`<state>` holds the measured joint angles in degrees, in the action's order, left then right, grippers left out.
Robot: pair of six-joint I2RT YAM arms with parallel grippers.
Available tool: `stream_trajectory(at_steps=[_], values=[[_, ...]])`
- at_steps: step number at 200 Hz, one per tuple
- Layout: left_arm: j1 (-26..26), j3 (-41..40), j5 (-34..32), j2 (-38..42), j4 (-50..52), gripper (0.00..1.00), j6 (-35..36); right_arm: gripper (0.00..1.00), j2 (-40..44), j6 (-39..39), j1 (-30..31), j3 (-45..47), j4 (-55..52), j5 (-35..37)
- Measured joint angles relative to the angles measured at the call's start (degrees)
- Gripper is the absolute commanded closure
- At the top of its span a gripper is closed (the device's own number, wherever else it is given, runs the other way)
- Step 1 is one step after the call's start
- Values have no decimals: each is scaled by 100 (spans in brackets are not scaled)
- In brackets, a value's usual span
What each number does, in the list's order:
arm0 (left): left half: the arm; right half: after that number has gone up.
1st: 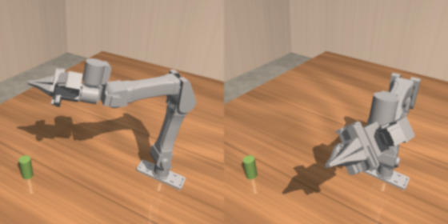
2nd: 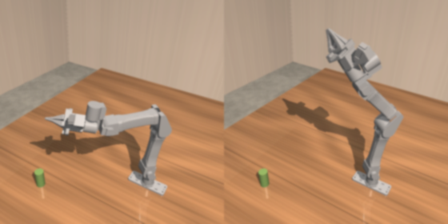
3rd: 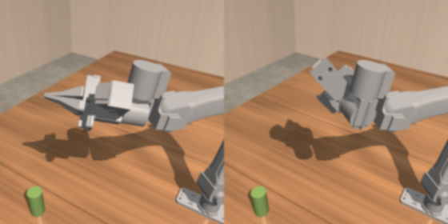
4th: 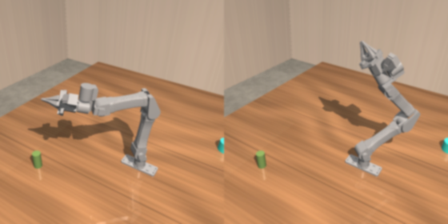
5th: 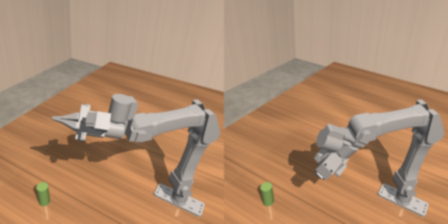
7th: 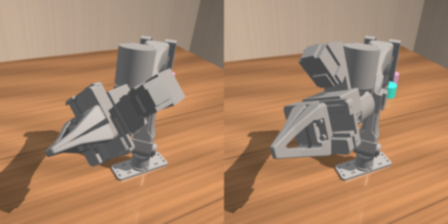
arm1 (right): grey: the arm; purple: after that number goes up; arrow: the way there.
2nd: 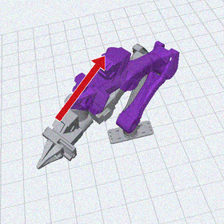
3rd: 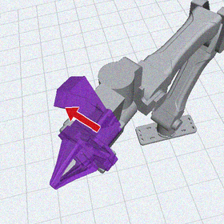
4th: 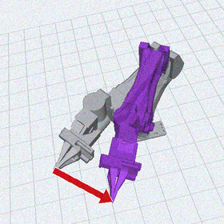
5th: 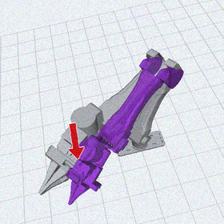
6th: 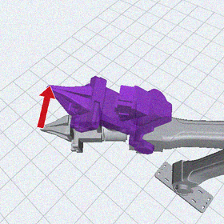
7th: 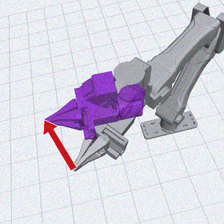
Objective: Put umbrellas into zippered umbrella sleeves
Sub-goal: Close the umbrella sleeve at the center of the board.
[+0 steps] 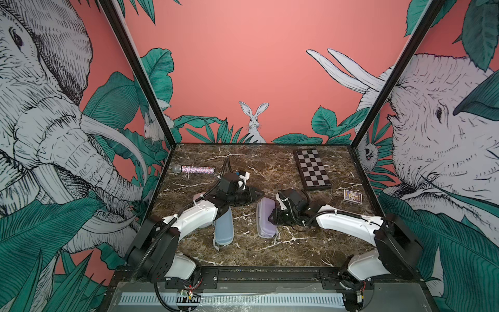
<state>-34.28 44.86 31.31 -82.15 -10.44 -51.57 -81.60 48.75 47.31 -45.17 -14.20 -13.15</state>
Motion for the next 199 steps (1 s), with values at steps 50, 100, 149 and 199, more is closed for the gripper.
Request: stream_trajectory(at_steps=[50,100,149,199], values=[[-472,632,109,-553,31,69,225,54,-114,118,20,66,-55,251],[-420,155,-50,-717,658,73,780,34,-181,199,66,66,-87,507],[-212,-503,-133,-398,992,71,914,39,-756,186,170,-199,76,428],[264,-675,-98,260,1274,33,1001,41,-1110,-289,210,-627,-28,372]])
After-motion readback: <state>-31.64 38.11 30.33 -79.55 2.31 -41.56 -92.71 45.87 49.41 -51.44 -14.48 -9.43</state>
